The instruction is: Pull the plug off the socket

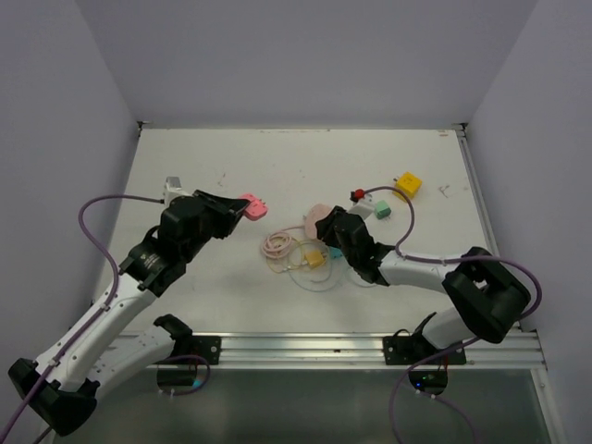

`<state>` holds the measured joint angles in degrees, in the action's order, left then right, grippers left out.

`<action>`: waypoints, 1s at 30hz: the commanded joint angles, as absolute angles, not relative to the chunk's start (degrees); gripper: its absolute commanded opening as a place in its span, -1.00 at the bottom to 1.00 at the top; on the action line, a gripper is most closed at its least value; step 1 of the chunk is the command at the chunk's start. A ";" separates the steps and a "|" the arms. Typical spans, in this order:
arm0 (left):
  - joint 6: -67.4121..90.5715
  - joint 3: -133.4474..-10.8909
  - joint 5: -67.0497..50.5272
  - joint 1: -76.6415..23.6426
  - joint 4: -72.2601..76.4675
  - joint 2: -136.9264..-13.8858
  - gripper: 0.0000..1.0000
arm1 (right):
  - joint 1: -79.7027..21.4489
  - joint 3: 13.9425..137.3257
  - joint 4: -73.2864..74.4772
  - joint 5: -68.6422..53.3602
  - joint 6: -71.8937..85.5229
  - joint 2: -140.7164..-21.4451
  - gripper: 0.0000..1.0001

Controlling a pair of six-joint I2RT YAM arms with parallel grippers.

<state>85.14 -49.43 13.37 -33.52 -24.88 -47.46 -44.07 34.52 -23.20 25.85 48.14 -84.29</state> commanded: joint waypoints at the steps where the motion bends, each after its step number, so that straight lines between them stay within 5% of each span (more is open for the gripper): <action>1: 81.66 -50.89 12.75 -31.56 -24.61 -47.81 -1.00 | -43.50 33.13 -21.17 29.19 44.57 -82.62 -1.00; 16: 49.41 -54.49 -3.78 -21.89 -12.41 -63.62 -1.00 | -43.42 43.50 -20.22 -4.90 31.56 -66.64 -1.00; 30: 39.56 -55.98 -21.53 -21.53 3.77 -85.24 -1.00 | -43.42 46.58 -17.40 -25.92 30.15 -59.86 -1.00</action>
<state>43.64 -53.21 -16.99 -21.87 -3.51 -83.79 -43.44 44.18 -14.09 -19.88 30.92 -63.29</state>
